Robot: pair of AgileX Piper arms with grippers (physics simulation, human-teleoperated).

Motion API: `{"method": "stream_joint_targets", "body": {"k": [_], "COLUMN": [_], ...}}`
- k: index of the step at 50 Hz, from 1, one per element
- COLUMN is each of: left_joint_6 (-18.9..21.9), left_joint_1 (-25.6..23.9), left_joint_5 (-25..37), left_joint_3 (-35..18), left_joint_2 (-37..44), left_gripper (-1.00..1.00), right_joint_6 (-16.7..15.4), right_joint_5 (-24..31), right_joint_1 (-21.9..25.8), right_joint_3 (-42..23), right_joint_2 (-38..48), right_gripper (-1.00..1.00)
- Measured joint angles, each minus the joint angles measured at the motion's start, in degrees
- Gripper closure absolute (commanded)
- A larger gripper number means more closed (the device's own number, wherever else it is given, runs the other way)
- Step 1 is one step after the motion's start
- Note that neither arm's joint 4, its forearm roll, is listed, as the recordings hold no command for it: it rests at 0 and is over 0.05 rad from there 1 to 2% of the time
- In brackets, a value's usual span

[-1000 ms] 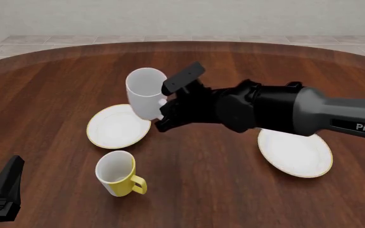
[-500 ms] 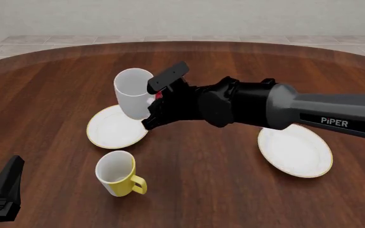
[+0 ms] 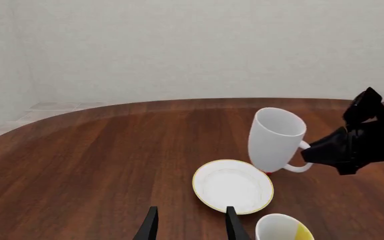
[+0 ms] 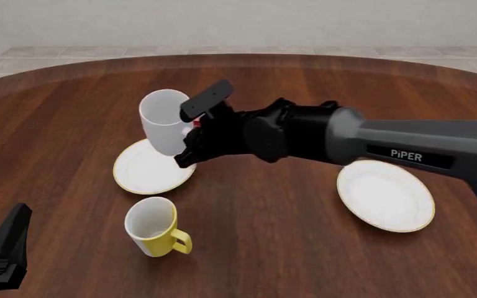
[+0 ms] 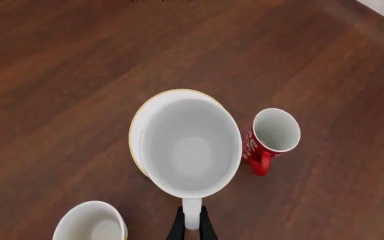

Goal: Put the white mug on the left plate.

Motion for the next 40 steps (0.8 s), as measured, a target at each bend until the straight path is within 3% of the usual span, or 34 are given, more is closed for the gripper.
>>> {"method": "stream_joint_targets", "body": {"k": [40], "left_joint_6": [0.0], "left_joint_1": [0.0], "left_joint_5": [0.0], "left_joint_3": [0.0], "left_joint_2": [0.0], "left_gripper": [-1.00], "right_joint_6": [0.8], "right_joint_5": [0.1], "right_joint_1": [0.3], "right_joint_3": [-4.8], "right_joint_2": [6.2], "right_gripper": [1.00]}}
